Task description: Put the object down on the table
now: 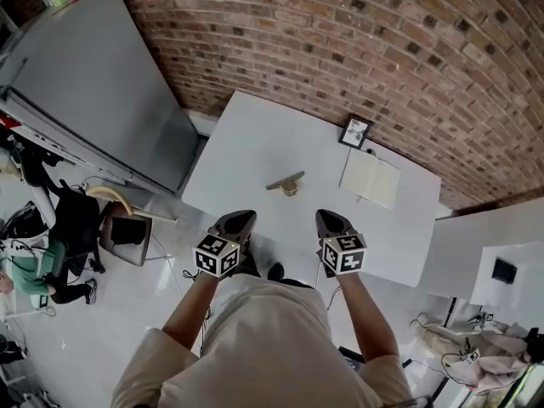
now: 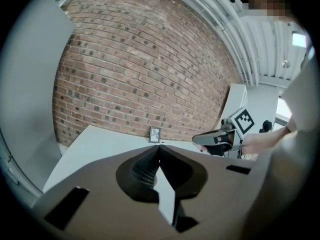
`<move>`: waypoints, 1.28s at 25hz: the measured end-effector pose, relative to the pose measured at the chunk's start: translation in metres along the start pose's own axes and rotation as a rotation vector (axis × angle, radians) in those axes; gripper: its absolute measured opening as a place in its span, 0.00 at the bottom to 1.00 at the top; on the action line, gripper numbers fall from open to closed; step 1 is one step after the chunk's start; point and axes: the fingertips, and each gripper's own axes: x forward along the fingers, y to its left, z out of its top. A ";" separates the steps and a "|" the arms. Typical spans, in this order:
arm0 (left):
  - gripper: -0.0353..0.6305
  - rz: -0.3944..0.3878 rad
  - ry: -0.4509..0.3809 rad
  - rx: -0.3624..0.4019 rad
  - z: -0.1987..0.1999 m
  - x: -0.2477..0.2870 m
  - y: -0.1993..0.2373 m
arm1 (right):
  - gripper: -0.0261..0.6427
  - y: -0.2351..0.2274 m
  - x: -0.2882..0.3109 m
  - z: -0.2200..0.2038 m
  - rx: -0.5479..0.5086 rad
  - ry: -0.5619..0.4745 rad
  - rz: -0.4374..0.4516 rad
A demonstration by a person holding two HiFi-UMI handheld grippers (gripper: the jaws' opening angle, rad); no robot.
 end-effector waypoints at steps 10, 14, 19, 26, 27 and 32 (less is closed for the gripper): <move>0.04 0.038 -0.046 0.042 0.005 -0.045 -0.028 | 0.04 0.023 -0.052 0.005 -0.010 -0.099 0.045; 0.04 0.029 -0.080 0.075 0.021 -0.063 -0.028 | 0.04 0.040 -0.063 0.016 -0.013 -0.148 0.052; 0.04 0.004 -0.096 0.103 0.034 -0.081 -0.026 | 0.04 0.056 -0.072 0.027 -0.001 -0.193 0.020; 0.04 -0.040 -0.105 0.134 0.044 -0.092 -0.021 | 0.04 0.079 -0.076 0.043 -0.010 -0.243 0.014; 0.04 -0.044 -0.107 0.136 0.044 -0.093 -0.021 | 0.04 0.081 -0.076 0.044 -0.011 -0.246 0.012; 0.04 -0.053 -0.115 0.142 0.048 -0.092 -0.019 | 0.04 0.084 -0.074 0.047 -0.026 -0.245 0.004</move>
